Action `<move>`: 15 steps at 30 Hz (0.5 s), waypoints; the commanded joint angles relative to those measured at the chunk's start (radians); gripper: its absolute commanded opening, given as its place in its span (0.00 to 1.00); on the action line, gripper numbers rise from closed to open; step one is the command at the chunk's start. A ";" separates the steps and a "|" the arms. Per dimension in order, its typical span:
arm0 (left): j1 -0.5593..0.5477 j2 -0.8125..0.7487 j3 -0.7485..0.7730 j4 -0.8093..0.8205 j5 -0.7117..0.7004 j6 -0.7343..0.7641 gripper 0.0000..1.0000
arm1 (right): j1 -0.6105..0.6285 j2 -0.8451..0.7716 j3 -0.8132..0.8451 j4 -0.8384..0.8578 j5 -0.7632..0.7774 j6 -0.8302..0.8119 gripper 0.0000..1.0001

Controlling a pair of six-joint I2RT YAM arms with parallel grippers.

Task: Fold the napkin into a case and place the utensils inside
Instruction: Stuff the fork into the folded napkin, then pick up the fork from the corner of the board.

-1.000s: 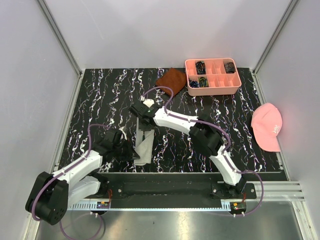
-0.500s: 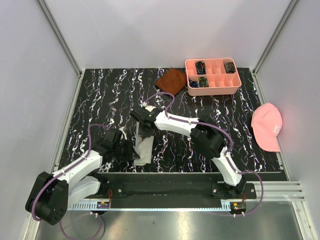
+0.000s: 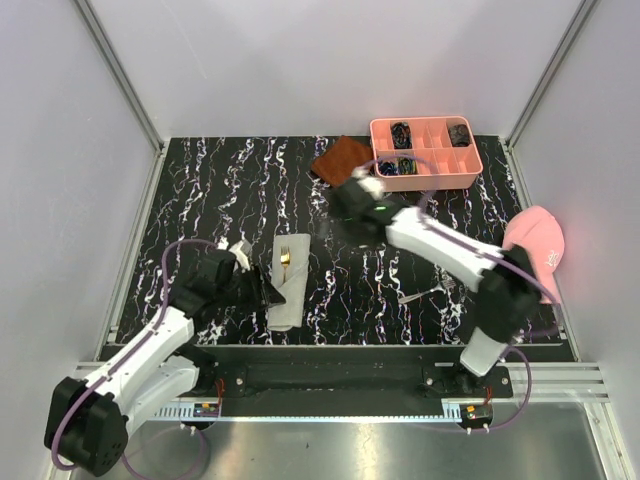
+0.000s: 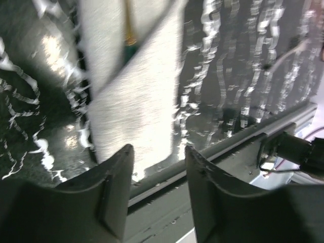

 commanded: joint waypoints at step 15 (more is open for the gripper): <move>-0.031 0.031 0.205 -0.001 0.091 0.071 0.50 | -0.512 -0.443 -0.712 0.009 0.107 0.344 0.75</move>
